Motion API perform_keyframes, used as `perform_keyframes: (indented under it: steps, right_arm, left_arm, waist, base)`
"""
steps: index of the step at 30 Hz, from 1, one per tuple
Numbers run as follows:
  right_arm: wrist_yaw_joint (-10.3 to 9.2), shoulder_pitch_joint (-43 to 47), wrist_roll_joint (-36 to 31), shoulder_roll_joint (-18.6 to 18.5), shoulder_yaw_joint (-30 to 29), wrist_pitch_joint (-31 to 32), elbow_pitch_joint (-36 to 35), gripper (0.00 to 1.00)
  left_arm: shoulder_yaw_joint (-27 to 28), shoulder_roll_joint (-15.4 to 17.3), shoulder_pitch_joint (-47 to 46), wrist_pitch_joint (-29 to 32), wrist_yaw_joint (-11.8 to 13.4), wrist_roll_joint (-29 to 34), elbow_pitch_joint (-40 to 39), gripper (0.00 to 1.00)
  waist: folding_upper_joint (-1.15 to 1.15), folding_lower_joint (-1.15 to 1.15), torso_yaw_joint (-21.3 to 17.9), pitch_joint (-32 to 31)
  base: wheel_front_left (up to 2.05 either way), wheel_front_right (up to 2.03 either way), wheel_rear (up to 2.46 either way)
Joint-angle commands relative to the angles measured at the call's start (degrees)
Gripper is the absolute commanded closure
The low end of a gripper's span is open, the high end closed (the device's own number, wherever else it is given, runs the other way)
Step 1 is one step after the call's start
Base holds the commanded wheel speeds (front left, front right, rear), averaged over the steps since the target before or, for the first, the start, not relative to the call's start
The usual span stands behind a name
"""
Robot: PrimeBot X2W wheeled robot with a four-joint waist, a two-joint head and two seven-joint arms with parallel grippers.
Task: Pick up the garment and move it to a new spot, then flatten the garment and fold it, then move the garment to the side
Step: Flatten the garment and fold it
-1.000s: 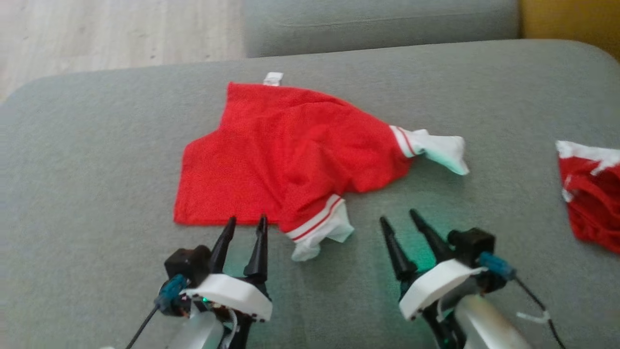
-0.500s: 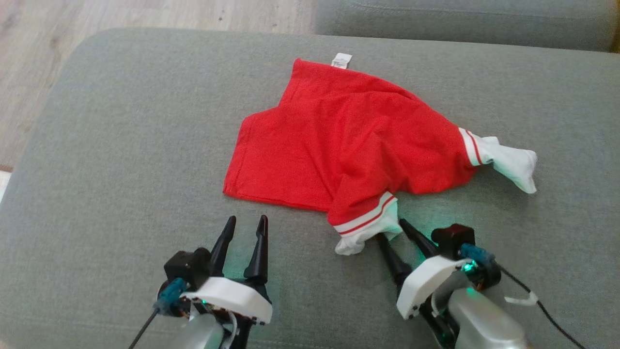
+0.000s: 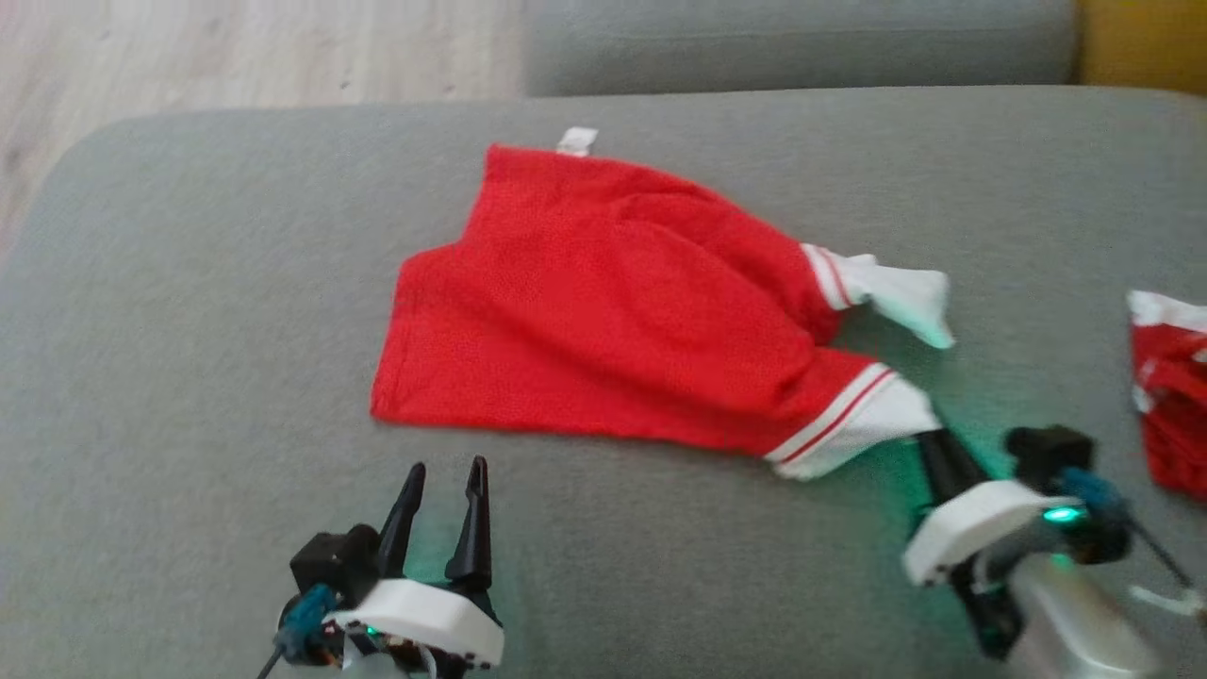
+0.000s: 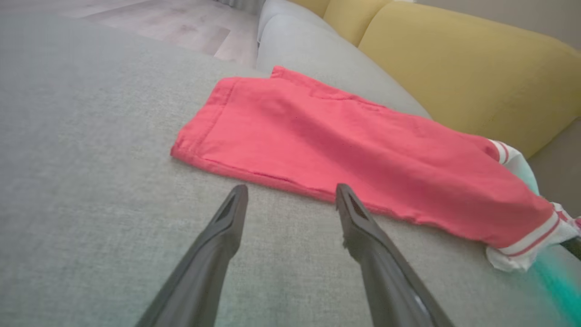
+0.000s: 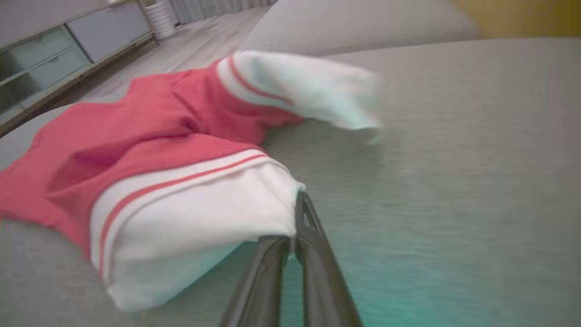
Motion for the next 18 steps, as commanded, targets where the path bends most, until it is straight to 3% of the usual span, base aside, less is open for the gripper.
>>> perform_keyframes:
  steps: [1,4,5,6,13,18]
  right_arm:
    - [0.19,-0.7,-0.8,-1.3,-0.4,-0.4,-3.0,1.00]
    - [0.19,-0.3,-2.3,-3.0,-3.4,-0.4,-6.1,1.00]
    - [0.19,-0.5,-2.9,-3.2,-4.5,-0.4,-7.1,0.41]
    - [0.19,-0.7,-3.6,-3.1,-5.3,-0.4,-7.8,0.00]
    - [0.19,-0.4,-7.6,1.9,-11.1,-0.4,-15.3,0.00]
    - [0.19,2.5,-8.7,5.0,-12.1,-0.4,-18.6,0.00]
  left_arm:
    - [1.9,0.3,-1.0,-0.3,-0.1,0.1,-1.5,0.00]
    - [1.9,0.3,-0.4,-0.3,0.1,0.0,-1.3,0.00]
    - [1.8,0.3,-0.4,-0.3,0.1,-0.1,-1.2,0.00]
    - [1.7,0.3,-0.3,-0.3,0.1,-0.1,-1.0,0.00]
    - [1.4,0.3,-1.3,-0.3,0.6,0.7,-0.1,0.00]
    - [3.1,0.3,-3.4,-0.3,1.9,2.7,1.0,0.00]
  waist:
    - [0.00,0.00,-2.9,-1.9]
    - [0.00,0.00,-4.7,-2.5]
    - [0.00,0.00,-5.1,-2.5]
    - [0.00,0.00,-5.4,-2.4]
    - [0.00,0.00,-4.7,-0.8]
    - [0.00,0.00,-4.3,1.3]
  base:
    - [0.00,0.00,0.00]
    - [0.00,0.00,0.00]
    - [0.00,0.00,0.00]
    - [0.00,0.00,0.00]
    - [0.00,0.00,0.00]
    - [0.00,0.00,0.00]
